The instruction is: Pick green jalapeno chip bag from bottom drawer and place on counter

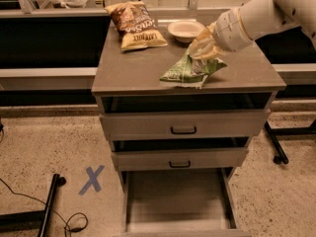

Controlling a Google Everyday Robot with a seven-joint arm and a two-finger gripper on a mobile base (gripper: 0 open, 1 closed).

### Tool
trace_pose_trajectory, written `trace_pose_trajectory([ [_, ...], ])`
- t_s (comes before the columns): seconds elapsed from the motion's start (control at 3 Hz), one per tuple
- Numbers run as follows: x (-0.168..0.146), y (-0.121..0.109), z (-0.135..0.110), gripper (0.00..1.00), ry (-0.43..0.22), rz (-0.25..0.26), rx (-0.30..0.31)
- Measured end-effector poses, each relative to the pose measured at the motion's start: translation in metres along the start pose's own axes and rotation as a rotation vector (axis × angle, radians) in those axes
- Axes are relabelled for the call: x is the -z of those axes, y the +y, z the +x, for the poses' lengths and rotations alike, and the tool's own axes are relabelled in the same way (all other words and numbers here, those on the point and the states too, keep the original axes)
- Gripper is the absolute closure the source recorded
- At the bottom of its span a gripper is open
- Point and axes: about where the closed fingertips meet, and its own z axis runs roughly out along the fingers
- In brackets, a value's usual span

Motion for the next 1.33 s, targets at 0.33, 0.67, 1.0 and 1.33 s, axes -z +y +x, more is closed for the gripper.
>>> trace_pose_trajectory([
  [0.33,-0.010,-0.002,0.025,1.00,0.024,0.019,-0.041],
  [0.67,-0.023,-0.002,0.040,0.86,0.075,0.018,-0.055],
  [1.0,-0.026,-0.002,0.040,0.63,0.072,0.015,-0.054],
  [1.33,-0.029,-0.001,0.039,0.40,0.068,0.011,-0.053],
])
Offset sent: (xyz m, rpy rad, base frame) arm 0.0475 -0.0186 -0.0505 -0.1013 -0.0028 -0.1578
